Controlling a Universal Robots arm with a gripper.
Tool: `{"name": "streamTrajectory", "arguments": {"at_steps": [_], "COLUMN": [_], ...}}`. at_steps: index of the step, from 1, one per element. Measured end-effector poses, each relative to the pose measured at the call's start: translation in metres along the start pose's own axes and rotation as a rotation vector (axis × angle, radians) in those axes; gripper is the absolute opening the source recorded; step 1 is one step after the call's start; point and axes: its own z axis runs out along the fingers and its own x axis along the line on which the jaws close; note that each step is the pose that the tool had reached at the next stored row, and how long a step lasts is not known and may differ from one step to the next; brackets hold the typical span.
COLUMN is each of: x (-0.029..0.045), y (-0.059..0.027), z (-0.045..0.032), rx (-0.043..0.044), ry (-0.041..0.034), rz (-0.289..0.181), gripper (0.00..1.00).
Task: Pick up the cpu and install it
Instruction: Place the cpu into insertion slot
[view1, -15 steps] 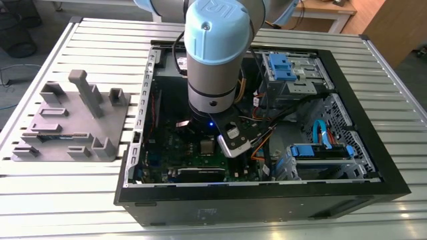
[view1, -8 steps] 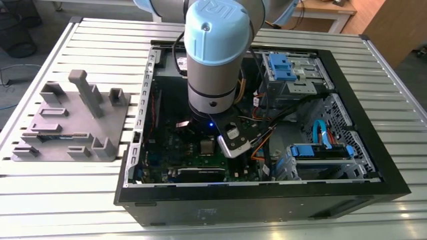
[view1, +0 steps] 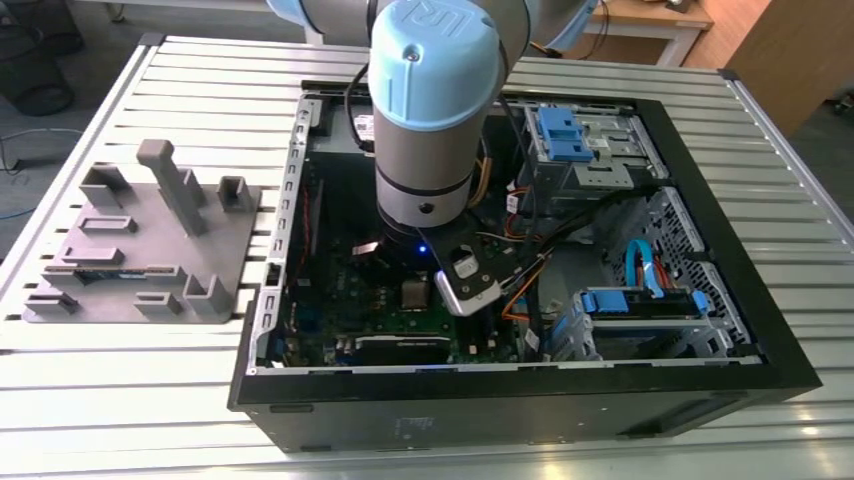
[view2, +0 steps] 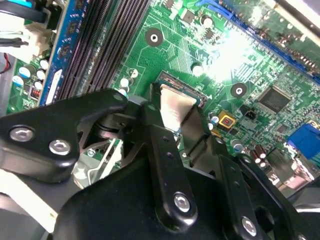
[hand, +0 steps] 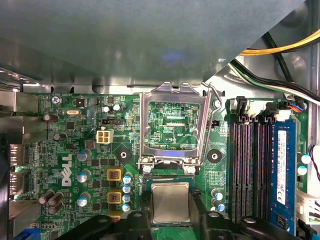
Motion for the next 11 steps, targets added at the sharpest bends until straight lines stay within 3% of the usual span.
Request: {"name": "streamTrajectory", "arguments": {"at_steps": [1, 11], "x": [0.0, -0.0001], "y": [0.0, 0.0002], "z": [0.0, -0.002], "rx": [0.0, -0.0012], "ry": [-0.0001, -0.0007], "rz": [0.0, 0.0], "gripper": [0.39, 0.39]}}
